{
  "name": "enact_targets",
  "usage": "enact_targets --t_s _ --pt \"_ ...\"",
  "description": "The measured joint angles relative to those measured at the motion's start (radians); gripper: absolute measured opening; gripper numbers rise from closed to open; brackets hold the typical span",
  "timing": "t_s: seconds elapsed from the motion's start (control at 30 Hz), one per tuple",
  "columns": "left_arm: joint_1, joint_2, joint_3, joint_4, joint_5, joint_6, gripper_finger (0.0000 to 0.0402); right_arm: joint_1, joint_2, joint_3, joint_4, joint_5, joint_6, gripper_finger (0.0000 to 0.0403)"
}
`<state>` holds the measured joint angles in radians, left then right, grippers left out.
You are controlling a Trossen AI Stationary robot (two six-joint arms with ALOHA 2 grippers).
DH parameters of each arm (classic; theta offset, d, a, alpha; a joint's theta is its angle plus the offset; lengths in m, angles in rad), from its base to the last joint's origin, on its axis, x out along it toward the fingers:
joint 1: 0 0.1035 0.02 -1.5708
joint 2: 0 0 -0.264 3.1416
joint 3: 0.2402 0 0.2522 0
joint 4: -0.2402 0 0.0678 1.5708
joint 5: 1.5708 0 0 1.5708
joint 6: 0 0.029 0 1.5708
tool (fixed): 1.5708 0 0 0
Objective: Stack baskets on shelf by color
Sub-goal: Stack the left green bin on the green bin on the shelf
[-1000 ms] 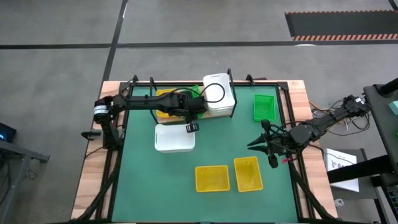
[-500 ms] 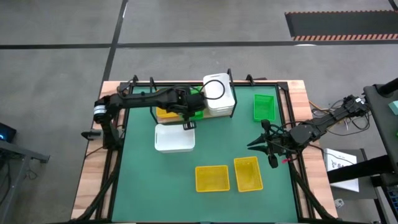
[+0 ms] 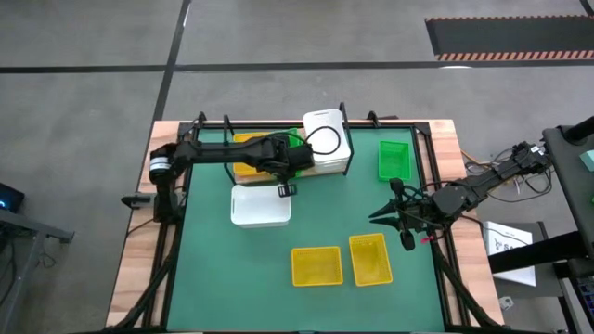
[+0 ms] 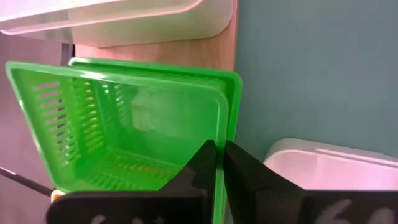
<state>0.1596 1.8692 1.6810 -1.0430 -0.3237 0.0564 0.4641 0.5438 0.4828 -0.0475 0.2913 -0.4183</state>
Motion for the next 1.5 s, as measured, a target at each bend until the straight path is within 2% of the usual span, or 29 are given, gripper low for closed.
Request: enact_targets --t_s 0.33,0.5,0.63,0.73,0.93,1.07,1.5 --pt "0.009 0.017 0.002 0.015 -0.008 0.003 0.0078 0.0 0.0 0.0 0.0 0.0 -0.001 0.0043" --pt "0.003 -0.032 0.002 -0.023 -0.003 0.019 0.0096 0.0 0.0 0.0 0.0 0.001 0.001 0.0043" --pt "-0.011 -0.078 0.0 -0.228 0.018 0.133 0.0097 0.0 0.0 0.0 0.0 0.001 0.006 0.0043" --pt "-0.009 -0.093 -0.002 -0.34 0.031 0.134 0.0091 0.0 0.0 -0.001 -0.003 0.001 0.011 0.0043" --pt "-0.006 -0.084 -0.038 -0.219 0.035 0.141 0.0056 0.0 0.0 -0.001 -0.004 0.001 0.008 0.0043" --pt "0.007 -0.072 -0.077 -0.223 0.037 0.14 0.004 0.0 0.0 -0.001 -0.012 0.001 0.015 0.0043" --pt "0.036 -0.071 -0.167 -0.114 0.019 0.141 0.0038 0.0 0.0 -0.001 -0.015 0.028 0.006 0.0043"
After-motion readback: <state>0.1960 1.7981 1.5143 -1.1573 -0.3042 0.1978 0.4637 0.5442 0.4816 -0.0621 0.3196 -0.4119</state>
